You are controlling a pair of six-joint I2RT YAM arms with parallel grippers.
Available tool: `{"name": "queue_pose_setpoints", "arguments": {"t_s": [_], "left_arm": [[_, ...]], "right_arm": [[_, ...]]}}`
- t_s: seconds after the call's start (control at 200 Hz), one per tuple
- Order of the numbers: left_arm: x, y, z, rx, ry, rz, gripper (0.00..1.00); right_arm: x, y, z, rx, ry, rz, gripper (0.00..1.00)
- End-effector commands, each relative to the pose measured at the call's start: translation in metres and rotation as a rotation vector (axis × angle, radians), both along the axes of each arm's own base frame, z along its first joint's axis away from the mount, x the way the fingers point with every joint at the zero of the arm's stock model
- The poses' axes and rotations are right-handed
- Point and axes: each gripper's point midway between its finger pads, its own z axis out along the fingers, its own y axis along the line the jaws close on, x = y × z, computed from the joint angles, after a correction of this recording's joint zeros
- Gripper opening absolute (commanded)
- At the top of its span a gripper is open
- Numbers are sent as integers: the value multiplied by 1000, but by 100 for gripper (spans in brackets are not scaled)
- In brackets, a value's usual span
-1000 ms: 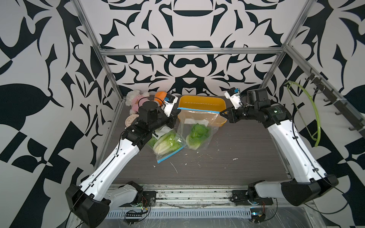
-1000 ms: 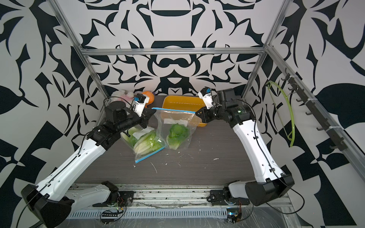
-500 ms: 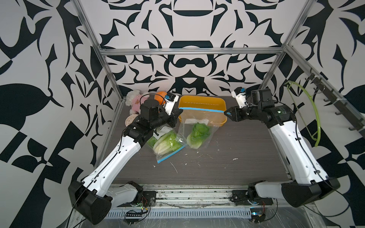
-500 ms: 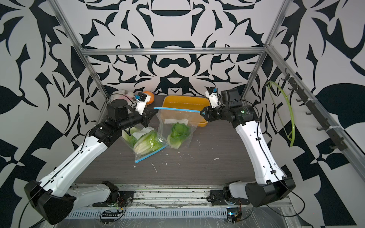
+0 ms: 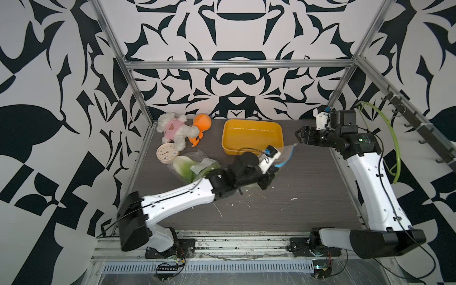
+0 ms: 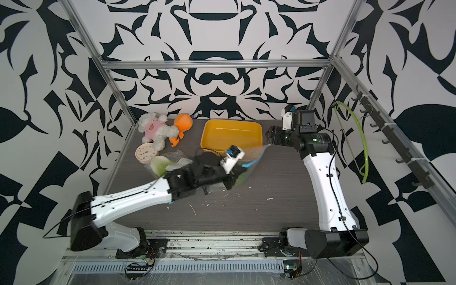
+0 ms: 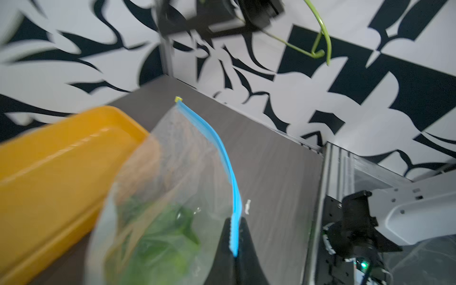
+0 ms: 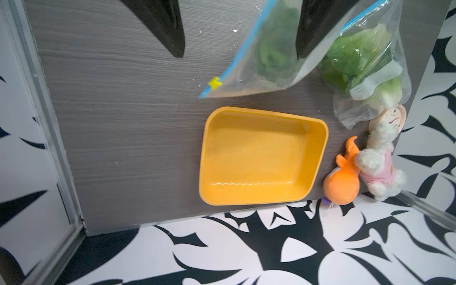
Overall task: Put the chinese cabbages into a zipper bag and zip it
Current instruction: Place the zipper food storage bag at the center of the board.
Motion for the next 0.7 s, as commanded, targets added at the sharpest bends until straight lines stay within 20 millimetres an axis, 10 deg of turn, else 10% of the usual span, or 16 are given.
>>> {"name": "queue_pose_setpoints", "arguments": {"t_s": [0.0, 0.095, 0.155, 0.34, 0.48, 0.585, 0.695], "left_arm": [[-10, -49, -56, 23, 119, 0, 0], [-26, -84, -96, 87, 133, -38, 0], [-35, -100, -107, 113, 145, -68, 17], [-59, -93, -66, 77, 83, -144, 64], [-34, -32, -14, 30, -56, 32, 100], [16, 39, 14, 54, -128, 290, 99], [92, 159, 17, 78, -77, 696, 99]], "right_arm": [[6, -17, -6, 59, -14, -78, 73], [7, -30, -18, 96, -1, -119, 73], [8, -38, -24, 102, 0, -145, 73], [9, -50, -47, 86, 40, -196, 74], [3, -57, -67, 64, 72, -241, 85], [-3, -69, -88, 22, 70, -304, 94], [-9, -83, -121, -20, 55, -385, 99]]}}
